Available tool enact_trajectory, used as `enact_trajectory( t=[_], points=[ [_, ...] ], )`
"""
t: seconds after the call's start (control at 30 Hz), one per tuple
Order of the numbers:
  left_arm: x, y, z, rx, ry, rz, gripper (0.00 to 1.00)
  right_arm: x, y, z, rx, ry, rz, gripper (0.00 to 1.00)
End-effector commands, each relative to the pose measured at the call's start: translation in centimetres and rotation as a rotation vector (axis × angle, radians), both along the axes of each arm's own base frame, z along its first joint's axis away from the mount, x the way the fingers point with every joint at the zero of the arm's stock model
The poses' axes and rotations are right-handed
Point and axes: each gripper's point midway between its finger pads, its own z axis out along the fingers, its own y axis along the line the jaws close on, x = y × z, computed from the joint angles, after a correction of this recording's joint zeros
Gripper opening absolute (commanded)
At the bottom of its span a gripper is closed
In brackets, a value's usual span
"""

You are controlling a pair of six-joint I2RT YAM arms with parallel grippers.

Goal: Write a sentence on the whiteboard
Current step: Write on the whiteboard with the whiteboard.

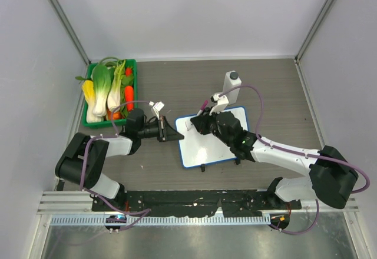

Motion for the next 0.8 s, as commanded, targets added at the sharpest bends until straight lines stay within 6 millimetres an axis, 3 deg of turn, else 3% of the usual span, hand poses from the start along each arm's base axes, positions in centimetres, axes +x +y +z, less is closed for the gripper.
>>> enact_trajectory(
  t=[0.0,0.43,0.77],
  points=[
    [0.6,0.3,-1.0,0.032,0.019,0.030,0.00,-0.2,-0.4,-0.4,-0.008,0.001,-0.009,0.02],
    [0.5,0.3,-1.2,0.033,0.026,0.029,0.00,0.7,-0.3,5.4,0.099,-0.083,-0.049,0.01],
    [0.6,0.2,-1.1,0.030,0.021,0.028,0.00,2.1,-0.6,6.3,0.095,-0.113,-0.113,0.02]
  ],
)
